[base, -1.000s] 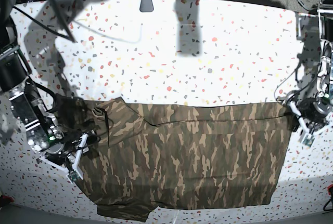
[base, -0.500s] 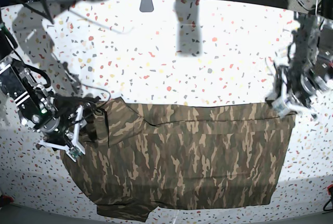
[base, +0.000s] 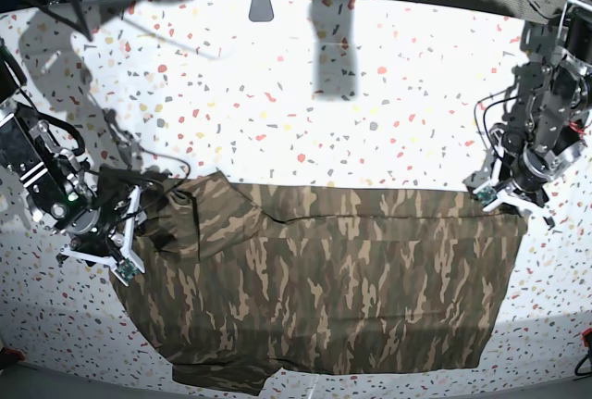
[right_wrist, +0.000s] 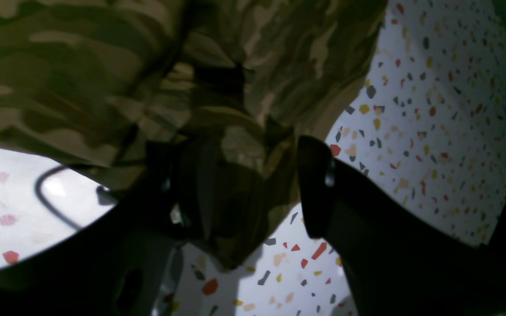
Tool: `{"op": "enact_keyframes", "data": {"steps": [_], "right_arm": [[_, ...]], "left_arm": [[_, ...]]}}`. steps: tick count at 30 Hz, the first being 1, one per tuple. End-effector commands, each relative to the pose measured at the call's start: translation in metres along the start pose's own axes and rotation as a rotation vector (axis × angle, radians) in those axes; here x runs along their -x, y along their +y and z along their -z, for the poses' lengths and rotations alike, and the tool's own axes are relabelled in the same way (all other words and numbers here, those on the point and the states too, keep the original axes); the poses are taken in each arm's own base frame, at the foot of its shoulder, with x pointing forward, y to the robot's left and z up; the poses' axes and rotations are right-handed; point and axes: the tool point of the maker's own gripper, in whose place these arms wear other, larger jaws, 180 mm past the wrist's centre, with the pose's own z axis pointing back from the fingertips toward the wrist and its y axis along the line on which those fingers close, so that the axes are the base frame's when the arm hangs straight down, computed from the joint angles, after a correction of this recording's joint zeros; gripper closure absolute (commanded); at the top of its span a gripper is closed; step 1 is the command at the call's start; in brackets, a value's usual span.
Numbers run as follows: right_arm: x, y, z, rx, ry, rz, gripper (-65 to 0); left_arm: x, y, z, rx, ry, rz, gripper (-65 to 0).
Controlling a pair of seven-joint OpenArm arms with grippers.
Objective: Fold the T-shirt properly
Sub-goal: 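Pull the grasped shoulder edges toward the hem with both grippers, then adjust the right gripper's grip on the shirt's shoulder edge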
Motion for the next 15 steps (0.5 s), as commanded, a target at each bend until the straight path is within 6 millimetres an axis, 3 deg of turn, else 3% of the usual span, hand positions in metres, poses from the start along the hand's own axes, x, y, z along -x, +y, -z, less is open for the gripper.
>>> {"op": "enact_keyframes", "data": {"steps": [1,4,7,8,15], "right_arm": [[-0.014,-0.021,-0.007,0.053,-0.040,-0.010,-29.9],[-0.014,-0.022,-0.007,0.056,-0.040,-0.015,-29.9],[-0.013,-0.022,-0.007,0.056,-0.035,-0.015,-29.9],[-0.013,-0.022,-0.007,0.055,-0.035,-0.016,-29.9],[-0.017,-0.014,-0.024,0.008,-0.048,-0.086,-29.9]], "left_arm": [[0.010,0.011,-0.002,-0.014,0.029,0.019,-19.3],[0.010,0.006,-0.001,0.000,0.016,0.015,-14.7],[0.012,0.006,-0.001,0.002,0.023,0.013,-1.7],[0.013,0.006,-0.001,0.002,0.028,0.013,0.0],[0.012,0.005,-0.001,0.002,0.028,0.006,0.0]]}}
